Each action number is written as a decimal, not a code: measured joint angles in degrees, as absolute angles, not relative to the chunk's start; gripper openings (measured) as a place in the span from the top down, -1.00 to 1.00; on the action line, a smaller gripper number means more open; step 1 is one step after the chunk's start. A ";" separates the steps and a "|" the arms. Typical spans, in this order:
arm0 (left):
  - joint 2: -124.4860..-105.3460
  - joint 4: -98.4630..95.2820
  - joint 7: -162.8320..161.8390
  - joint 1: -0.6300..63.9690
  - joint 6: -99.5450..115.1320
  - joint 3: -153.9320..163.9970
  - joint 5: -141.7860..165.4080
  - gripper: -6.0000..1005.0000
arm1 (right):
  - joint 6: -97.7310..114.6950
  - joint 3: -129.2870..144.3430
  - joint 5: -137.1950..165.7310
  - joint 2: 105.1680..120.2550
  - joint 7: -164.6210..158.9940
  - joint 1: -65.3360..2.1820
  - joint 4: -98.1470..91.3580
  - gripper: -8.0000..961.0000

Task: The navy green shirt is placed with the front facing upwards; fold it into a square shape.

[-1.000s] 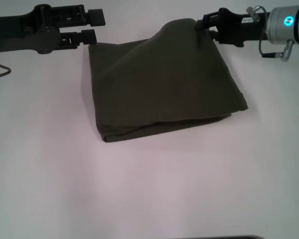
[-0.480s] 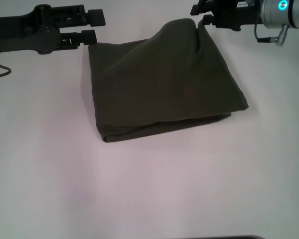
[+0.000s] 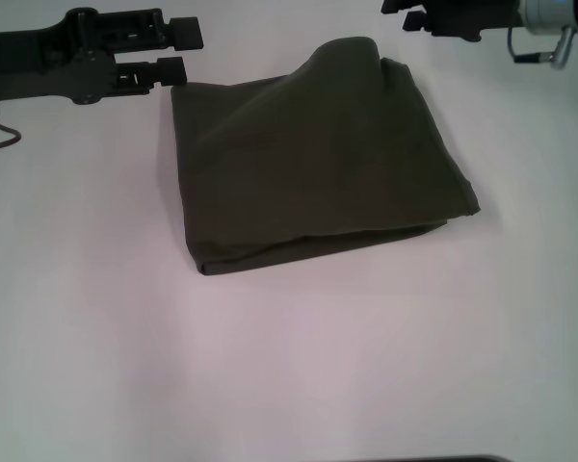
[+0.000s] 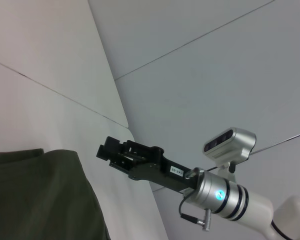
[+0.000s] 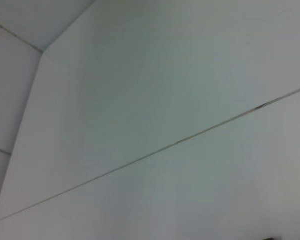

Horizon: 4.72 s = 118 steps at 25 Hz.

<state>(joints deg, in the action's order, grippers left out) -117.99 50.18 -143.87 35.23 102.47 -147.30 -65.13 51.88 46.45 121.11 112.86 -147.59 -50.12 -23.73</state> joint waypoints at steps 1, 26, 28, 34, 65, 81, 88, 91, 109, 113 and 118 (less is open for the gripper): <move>-117.97 50.18 -143.88 35.24 102.56 -147.27 -65.14 -0.40 | 52.76 46.46 121.12 112.41 -147.75 -50.27 -23.74 0.09; -115.05 47.94 -147.45 41.34 99.88 -137.72 -64.37 0.13 | 80.33 46.42 121.14 106.05 -149.59 -42.14 -38.94 0.10; -115.04 47.94 -148.30 41.35 100.01 -137.62 -64.33 0.28 | 80.89 47.22 121.15 106.11 -149.83 -43.01 -38.99 0.10; -114.73 47.95 -149.23 40.88 100.07 -137.99 -64.31 0.67 | 84.74 50.23 122.89 106.36 -151.31 -46.26 -38.06 0.11; -113.26 45.53 -148.83 39.18 98.61 -139.92 -64.83 0.99 | 85.72 52.76 140.90 110.76 -153.25 -48.35 -31.04 0.11; -113.48 45.80 -148.91 39.95 97.22 -139.87 -64.94 0.98 | 84.18 45.21 135.73 109.68 -154.39 -50.49 -40.60 0.15; -112.93 45.92 -149.89 40.86 94.18 -136.92 -63.65 0.98 | 72.84 48.48 137.48 111.08 -154.58 -53.35 -37.91 0.16; -112.91 45.96 -150.29 41.34 94.54 -133.98 -63.49 0.98 | 71.79 49.33 137.98 111.14 -154.77 -54.00 -37.97 0.17; -113.97 39.70 -153.25 50.40 87.63 -128.23 -56.62 0.98 | 76.30 47.77 142.87 108.96 -158.72 -47.87 -45.59 0.21; -113.65 39.62 -153.59 49.04 87.73 -128.27 -56.28 0.97 | 77.45 49.03 142.87 109.74 -158.49 -48.72 -45.20 0.22; -112.98 39.62 -153.70 47.03 88.28 -128.51 -56.30 0.97 | 78.01 50.34 142.86 110.01 -158.47 -49.57 -45.21 0.24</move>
<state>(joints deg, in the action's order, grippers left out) -112.98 39.62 -153.70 47.03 88.28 -128.51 -56.30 78.01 50.34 142.86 110.01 -158.47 -49.57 -45.21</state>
